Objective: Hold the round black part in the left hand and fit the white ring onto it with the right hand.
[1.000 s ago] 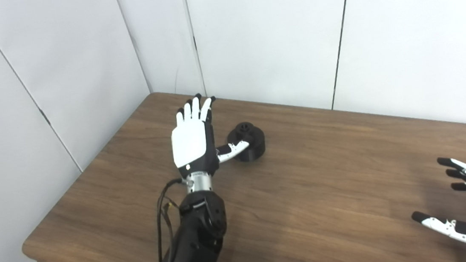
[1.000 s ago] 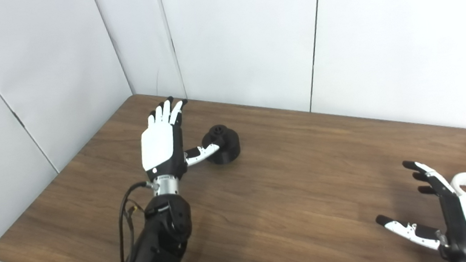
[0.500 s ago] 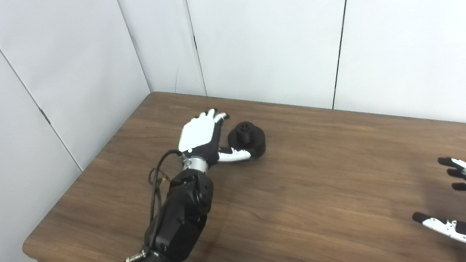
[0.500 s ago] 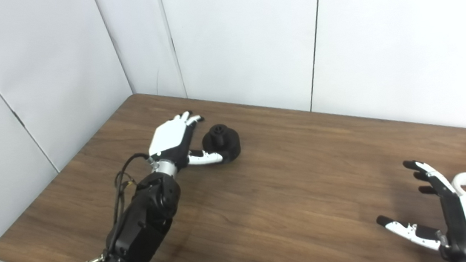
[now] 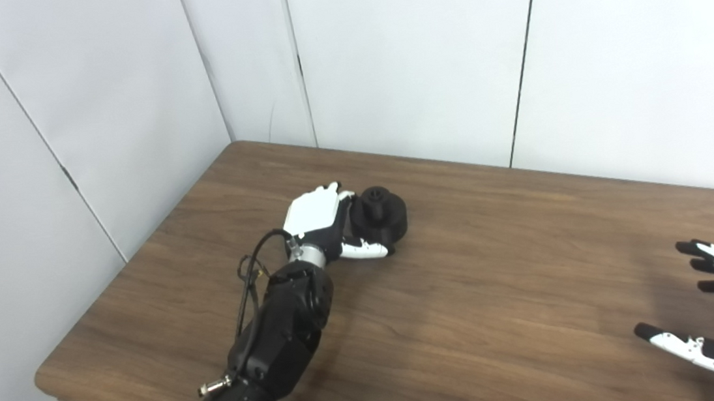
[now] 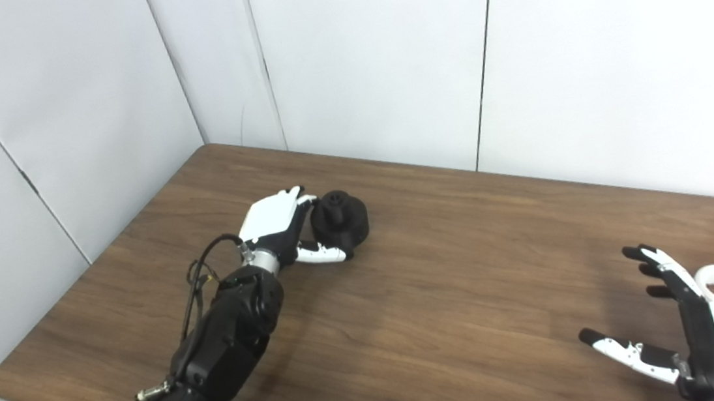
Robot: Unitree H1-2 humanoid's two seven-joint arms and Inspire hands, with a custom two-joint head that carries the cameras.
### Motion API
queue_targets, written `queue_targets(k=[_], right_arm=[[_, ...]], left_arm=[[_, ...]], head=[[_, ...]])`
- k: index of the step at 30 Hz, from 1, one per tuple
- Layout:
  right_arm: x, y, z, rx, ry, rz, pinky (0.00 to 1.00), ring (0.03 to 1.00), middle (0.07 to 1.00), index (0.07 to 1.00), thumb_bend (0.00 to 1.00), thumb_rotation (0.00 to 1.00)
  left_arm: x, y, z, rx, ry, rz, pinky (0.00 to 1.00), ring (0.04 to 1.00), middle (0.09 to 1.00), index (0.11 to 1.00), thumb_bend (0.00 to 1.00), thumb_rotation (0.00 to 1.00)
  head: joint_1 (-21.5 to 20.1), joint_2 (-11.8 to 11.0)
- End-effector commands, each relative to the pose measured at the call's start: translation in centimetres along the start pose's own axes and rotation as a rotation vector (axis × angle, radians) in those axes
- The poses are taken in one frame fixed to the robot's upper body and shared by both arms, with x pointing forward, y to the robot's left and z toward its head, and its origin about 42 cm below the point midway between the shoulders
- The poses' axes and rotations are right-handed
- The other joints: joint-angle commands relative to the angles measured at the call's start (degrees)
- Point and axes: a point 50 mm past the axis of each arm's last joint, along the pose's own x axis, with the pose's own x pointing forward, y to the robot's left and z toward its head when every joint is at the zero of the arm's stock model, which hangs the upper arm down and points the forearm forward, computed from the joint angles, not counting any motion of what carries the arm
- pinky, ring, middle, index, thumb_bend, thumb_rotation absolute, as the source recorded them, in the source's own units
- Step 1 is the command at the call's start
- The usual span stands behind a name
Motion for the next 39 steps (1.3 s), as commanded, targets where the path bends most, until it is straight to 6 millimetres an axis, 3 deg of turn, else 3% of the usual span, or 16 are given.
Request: queue_targets(k=[1, 14, 21, 30, 35, 39], right_arm=[[-0.3, -0.4, 0.1, -0.002, -0.012, -0.028, 0.7, 0.807, 0.871, 0.793, 0.83, 0.17], [-0.5, -1.0, 0.2, 0.012, 0.0, -0.02, 0.68, 0.797, 0.879, 0.794, 0.84, 0.14], [-0.7, -1.1, 0.6, 0.011, -0.006, -0.011, 0.68, 0.793, 0.871, 0.787, 0.83, 0.14], [-0.9, -1.1, 0.8, -0.002, -0.008, -0.013, 0.66, 0.788, 0.867, 0.78, 0.83, 0.15], [-1.1, -1.1, 0.7, -0.002, -0.004, -0.017, 0.66, 0.785, 0.871, 0.783, 0.83, 0.15], [-1.1, -1.2, 0.8, -0.005, -0.004, -0.02, 0.66, 0.78, 0.87, 0.782, 0.82, 0.14]], left_arm=[[1.6, 3.0, 1.0, 0.04, -0.01, 0.136, 1.0, 1.0, 1.0, 0.854, 1.0, 0.56], [3.2, 2.2, 1.4, 0.052, -0.009, 0.207, 1.0, 1.0, 1.0, 0.846, 1.0, 0.56], [3.2, 1.7, 2.1, -0.095, -0.078, 0.226, 1.0, 1.0, 1.0, 0.74, 1.0, 0.41], [3.2, 1.2, 2.3, -0.144, -0.102, 0.183, 1.0, 1.0, 1.0, 0.713, 1.0, 0.39], [3.1, 0.7, 2.3, -0.193, -0.123, 0.173, 1.0, 1.0, 1.0, 0.634, 0.99, 0.29], [3.0, 0.6, 2.4, -0.195, -0.13, 0.173, 1.0, 1.0, 1.0, 0.616, 0.98, 0.28]], head=[[-0.1, 0.06], [-0.66, 0.47], [-0.92, 1.0], [-1.26, 1.52], [-1.43, 1.57], [-1.47, 1.72]])
